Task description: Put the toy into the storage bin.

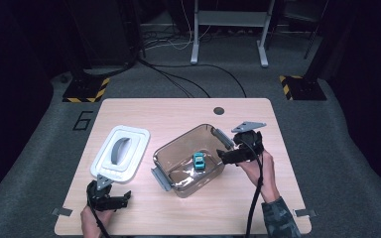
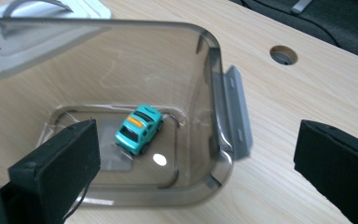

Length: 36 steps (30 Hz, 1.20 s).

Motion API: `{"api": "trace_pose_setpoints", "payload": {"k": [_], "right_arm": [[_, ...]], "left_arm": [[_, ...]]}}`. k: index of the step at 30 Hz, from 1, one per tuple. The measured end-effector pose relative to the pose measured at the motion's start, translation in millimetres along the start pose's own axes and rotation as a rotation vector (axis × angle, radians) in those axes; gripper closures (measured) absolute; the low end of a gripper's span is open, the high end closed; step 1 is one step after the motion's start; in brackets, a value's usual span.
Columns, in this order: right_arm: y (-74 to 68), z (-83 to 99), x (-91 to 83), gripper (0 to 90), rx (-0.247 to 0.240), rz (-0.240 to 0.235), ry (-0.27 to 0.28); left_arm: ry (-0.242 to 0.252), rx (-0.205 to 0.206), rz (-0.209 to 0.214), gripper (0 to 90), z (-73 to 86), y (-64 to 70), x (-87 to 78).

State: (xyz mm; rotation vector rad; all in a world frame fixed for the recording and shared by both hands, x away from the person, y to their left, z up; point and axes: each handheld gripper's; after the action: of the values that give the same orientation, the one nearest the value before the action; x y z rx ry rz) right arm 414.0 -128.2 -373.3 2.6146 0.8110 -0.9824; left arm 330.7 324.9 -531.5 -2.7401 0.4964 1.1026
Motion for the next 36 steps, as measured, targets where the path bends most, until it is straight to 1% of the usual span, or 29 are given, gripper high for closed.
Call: {"api": "trace_pose_setpoints", "payload": {"k": [8, 10, 15, 18, 22, 24, 28, 29, 30, 31, 33, 35, 36], "right_arm": [[13.7, 28.7, -8.0, 0.0, 0.027, 0.025, 0.022], [16.9, 36.1, -7.9, 0.0, 0.043, 0.029, 0.025], [22.9, 55.4, -2.7, 0.0, 0.061, 0.015, 0.023], [25.1, 67.9, 3.7, 0.0, 0.075, 0.018, 0.026], [28.5, 83.7, 14.9, 0.0, 0.095, 0.021, 0.017], [30.2, 93.2, 22.7, 0.0, 0.098, 0.028, 0.003], [33.9, 112.2, 38.9, 0.0, 0.137, 0.024, -0.024], [35.4, 116.4, 42.6, 0.0, 0.135, 0.025, -0.027], [35.8, 120.5, 45.8, 0.0, 0.147, 0.025, -0.030], [36.7, 124.1, 48.7, 0.0, 0.146, 0.028, -0.031], [37.1, 130.9, 53.3, 0.0, 0.163, 0.034, -0.042], [39.2, 137.0, 57.6, 0.0, 0.159, 0.034, -0.040], [39.3, 139.8, 59.0, 0.0, 0.167, 0.045, -0.050]], "left_arm": [[0.000, -0.001, 0.001, 0.3, 0.0, 0.0, 0.0], [0.000, 0.000, 0.000, 0.2, 0.0, -0.1, 0.0], [0.000, 0.000, 0.001, 0.2, 0.0, -0.1, 0.1], [-0.001, -0.001, 0.000, 0.2, -0.1, 0.0, 0.0], [-0.001, -0.001, -0.001, 0.2, -0.1, 0.0, 0.1], [-0.001, 0.000, 0.000, 0.3, -0.1, 0.0, 0.1], [-0.001, -0.001, 0.000, 0.3, -0.1, 0.0, 0.1], [-0.001, 0.000, 0.000, 0.3, -0.1, 0.0, 0.1], [-0.001, 0.000, -0.001, 0.3, -0.1, 0.0, 0.1], [-0.001, 0.000, -0.001, 0.3, -0.1, 0.1, 0.0], [0.001, 0.000, -0.003, 0.3, 0.0, 0.4, 0.0], [-0.001, -0.001, -0.001, 0.3, -0.1, 0.1, 0.0], [-0.001, 0.000, -0.001, 0.2, -0.1, 0.0, 0.0]]}}
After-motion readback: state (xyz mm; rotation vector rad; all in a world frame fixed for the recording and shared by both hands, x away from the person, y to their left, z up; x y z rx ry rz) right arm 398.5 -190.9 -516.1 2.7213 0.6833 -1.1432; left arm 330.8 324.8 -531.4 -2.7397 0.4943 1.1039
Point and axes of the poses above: each handheld gripper's, and its own axes: x roughly forward along the jaws, z roughly out of its underside, y roughly to its right, and after that the axes turned 1 degree about x, right-handed
